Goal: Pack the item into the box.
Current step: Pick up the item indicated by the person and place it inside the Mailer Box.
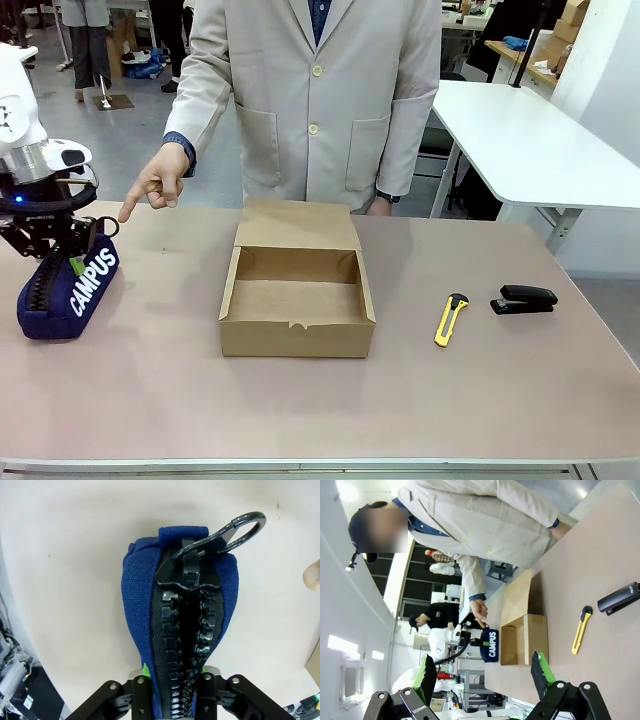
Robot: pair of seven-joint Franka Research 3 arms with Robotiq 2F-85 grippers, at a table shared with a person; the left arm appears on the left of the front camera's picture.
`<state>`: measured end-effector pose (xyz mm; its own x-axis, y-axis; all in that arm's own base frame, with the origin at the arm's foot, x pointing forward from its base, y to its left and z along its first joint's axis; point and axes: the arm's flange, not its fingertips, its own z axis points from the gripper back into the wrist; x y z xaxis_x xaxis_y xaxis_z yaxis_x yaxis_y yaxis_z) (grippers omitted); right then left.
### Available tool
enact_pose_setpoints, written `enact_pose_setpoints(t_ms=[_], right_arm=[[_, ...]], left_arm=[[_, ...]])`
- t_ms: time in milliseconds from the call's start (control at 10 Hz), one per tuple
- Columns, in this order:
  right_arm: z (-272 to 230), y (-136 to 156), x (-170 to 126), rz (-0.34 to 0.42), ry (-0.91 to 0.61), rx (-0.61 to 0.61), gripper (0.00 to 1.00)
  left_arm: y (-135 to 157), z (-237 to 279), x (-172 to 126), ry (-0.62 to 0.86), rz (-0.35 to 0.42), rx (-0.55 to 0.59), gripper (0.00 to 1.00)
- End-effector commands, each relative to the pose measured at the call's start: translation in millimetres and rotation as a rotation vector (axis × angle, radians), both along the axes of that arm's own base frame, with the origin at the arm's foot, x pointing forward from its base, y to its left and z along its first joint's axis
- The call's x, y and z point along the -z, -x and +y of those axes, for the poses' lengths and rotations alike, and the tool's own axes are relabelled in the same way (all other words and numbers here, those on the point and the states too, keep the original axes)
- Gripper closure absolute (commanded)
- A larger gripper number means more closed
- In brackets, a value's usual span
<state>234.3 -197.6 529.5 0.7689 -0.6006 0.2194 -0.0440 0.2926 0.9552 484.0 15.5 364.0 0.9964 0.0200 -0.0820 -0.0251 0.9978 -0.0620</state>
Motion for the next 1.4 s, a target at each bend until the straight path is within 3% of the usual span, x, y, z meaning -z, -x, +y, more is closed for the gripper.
enact_pose_setpoints(t_ms=[0,300,500,600,700,900,1000,1200,1300], right_arm=[[0,-4,-3,-0.032,-0.001,0.000,0.00],[0,-4,-3,-0.032,-0.001,0.000,0.00],[0,-4,-3,-0.032,-0.001,0.000,0.00],[0,-4,-3,-0.032,-0.001,0.000,0.00],[0,-4,-3,-0.032,-0.001,0.000,0.00],[0,-4,-3,-0.032,-0.001,0.000,0.00],[0,-4,-3,-0.032,-0.001,0.000,0.00],[0,-4,-3,-0.032,-0.001,0.000,0.00],[0,-4,-3,-0.032,-0.001,0.000,0.00]], left_arm=[[6,-1,-6,-0.039,0.011,-0.022,1.00],[12,5,-8,-0.048,0.011,-0.023,1.00],[34,15,-24,-0.047,-0.017,0.043,1.00],[66,24,-43,-0.083,-0.049,0.181,1.00],[107,31,-58,-0.221,-0.125,0.445,1.00],[167,26,-77,-0.255,-0.272,0.880,1.00],[183,19,-78,-0.205,-0.327,1.121,1.00],[190,-2,-80,0.012,-0.389,1.423,1.00],[187,-15,-83,0.193,-0.429,1.402,1.00]])
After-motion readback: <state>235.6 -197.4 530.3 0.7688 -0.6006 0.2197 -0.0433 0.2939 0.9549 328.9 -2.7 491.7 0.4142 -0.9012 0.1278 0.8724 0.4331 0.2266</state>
